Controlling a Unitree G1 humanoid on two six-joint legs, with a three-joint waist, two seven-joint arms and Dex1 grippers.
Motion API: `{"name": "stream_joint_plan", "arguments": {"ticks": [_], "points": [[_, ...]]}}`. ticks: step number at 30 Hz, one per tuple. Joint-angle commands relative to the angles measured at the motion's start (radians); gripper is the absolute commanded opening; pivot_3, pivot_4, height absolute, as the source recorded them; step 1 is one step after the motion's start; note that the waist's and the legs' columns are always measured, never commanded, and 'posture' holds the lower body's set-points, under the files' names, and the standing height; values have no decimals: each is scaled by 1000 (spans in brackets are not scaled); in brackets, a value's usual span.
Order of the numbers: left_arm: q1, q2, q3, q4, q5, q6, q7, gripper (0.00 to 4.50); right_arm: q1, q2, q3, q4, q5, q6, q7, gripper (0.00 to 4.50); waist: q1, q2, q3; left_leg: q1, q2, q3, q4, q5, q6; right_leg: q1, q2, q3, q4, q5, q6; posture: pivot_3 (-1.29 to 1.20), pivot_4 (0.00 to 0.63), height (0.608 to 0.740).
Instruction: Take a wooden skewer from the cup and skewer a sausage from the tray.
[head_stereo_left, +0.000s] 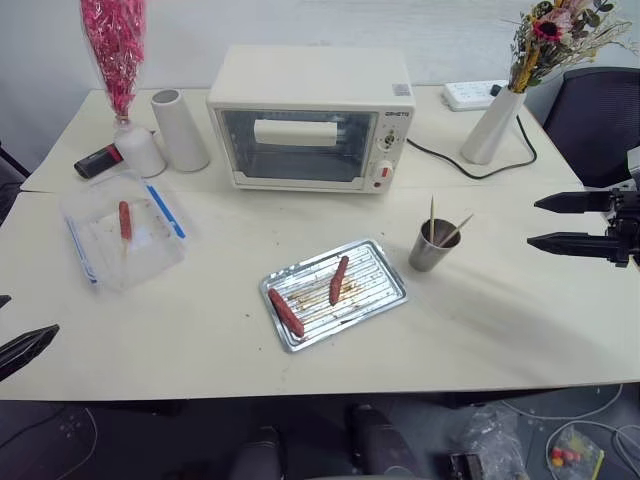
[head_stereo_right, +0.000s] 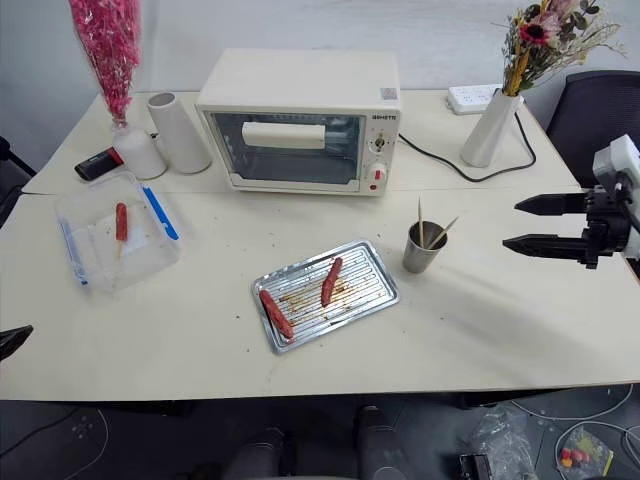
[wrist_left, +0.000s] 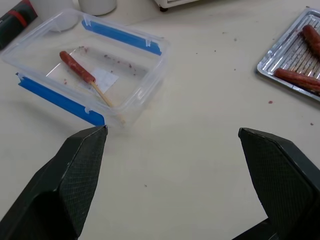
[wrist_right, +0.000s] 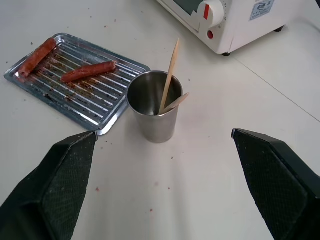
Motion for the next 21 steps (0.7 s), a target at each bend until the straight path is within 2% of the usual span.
{"name": "stream_joint_plan", "arguments": {"ticks": [1,21], "points": [[2,5,10,-20,-13,-5,6,4441,-26,-1,-20,-8,-1,-11,44,4500,-1,0,0,0,0,0,0,0,0,0,0,0,0,0,0,0,150,740],[-29,12,-20,-30,-30,10,39,4441,-45,24,-32,-8,-26,-10,17,4500,0,0,0,0,0,0,0,0,0,0,1,0,1,1,2,0,150,740]]}}
